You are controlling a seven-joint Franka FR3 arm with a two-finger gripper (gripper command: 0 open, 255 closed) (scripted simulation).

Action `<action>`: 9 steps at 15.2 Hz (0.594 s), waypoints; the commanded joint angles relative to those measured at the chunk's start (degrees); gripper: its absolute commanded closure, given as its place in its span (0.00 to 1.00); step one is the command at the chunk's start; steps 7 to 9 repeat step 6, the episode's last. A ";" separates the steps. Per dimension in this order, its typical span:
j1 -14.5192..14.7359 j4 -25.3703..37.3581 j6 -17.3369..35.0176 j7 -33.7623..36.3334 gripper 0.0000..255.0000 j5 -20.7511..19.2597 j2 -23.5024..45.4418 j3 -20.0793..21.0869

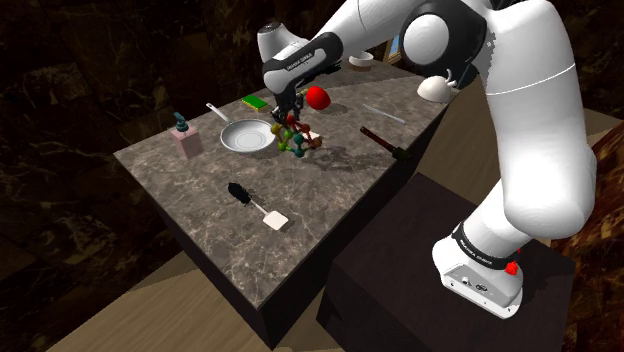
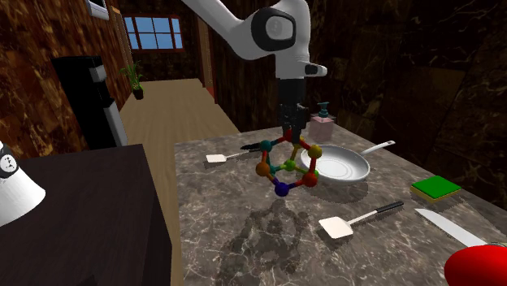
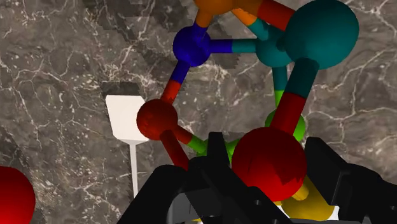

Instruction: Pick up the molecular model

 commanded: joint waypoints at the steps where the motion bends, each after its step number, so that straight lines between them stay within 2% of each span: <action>1: 0.02 0.12 -0.99 -0.20 1.00 0.11 -0.93 0.06; 9: 0.01 0.42 -2.59 -0.59 1.00 0.28 -2.26 0.15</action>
